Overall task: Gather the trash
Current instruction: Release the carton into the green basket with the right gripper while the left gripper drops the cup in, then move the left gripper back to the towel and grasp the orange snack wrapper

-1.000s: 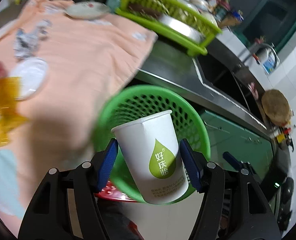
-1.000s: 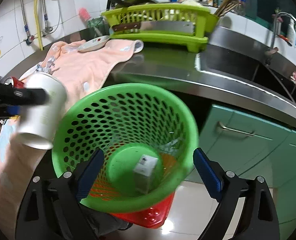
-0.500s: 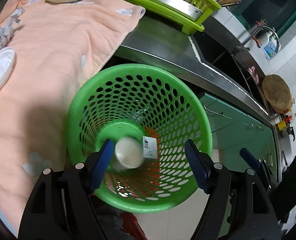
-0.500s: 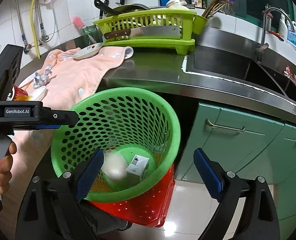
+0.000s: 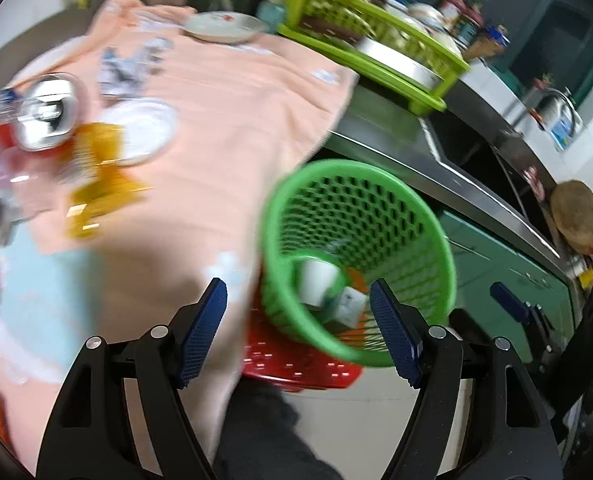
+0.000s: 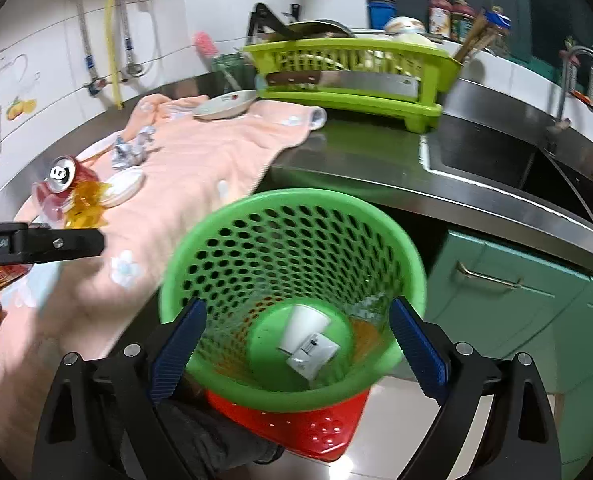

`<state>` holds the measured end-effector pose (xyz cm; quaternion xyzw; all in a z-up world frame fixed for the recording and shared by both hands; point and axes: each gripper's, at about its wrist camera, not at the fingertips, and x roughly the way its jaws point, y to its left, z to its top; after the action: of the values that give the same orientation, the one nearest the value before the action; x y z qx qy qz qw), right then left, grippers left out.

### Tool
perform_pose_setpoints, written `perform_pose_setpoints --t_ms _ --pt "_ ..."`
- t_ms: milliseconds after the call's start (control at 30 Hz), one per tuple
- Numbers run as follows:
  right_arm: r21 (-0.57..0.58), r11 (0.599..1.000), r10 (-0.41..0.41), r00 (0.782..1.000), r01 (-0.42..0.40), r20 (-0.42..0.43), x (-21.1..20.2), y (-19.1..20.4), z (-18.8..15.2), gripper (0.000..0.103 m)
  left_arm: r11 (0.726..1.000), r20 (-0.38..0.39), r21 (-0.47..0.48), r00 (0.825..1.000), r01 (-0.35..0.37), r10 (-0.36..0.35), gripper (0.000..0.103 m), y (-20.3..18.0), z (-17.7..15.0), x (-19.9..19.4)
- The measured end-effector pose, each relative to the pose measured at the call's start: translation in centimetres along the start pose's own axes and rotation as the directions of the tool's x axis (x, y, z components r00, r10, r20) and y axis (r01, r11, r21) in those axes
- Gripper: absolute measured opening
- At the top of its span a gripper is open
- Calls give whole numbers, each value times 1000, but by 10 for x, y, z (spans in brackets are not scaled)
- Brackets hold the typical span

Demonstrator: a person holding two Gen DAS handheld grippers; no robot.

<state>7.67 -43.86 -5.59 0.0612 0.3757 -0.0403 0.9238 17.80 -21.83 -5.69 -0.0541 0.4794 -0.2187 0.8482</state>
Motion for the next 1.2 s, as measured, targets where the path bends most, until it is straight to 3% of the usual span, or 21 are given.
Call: perform_pose_setpoints --t_ms 200,400,567,633,767,933,1200 --pt "-55 997 56 998 -55 1 3 35 6 90 991 66 -87 992 -102 108 79 52 -21 -48" --pt "-114 987 113 994 -112 6 5 70 12 91 942 101 -228 957 -244 272 83 110 -49 -94" --pt "-147 976 160 987 -158 5 9 94 18 91 850 77 -386 905 -360 418 85 155 -74 -125" --pt "-159 972 178 984 -175 1 11 102 19 91 798 60 -445 875 -407 479 87 169 -84 -136" --pt "-180 962 209 978 -207 -5 15 117 22 91 720 11 -527 844 -451 537 91 187 -101 -143" --pt "-225 942 252 968 -248 -13 19 139 27 91 664 -51 -621 867 -417 496 91 211 -114 -138" --pt "-276 914 300 953 -296 -28 23 162 31 91 609 -83 -684 873 -401 481 91 226 -111 -128"
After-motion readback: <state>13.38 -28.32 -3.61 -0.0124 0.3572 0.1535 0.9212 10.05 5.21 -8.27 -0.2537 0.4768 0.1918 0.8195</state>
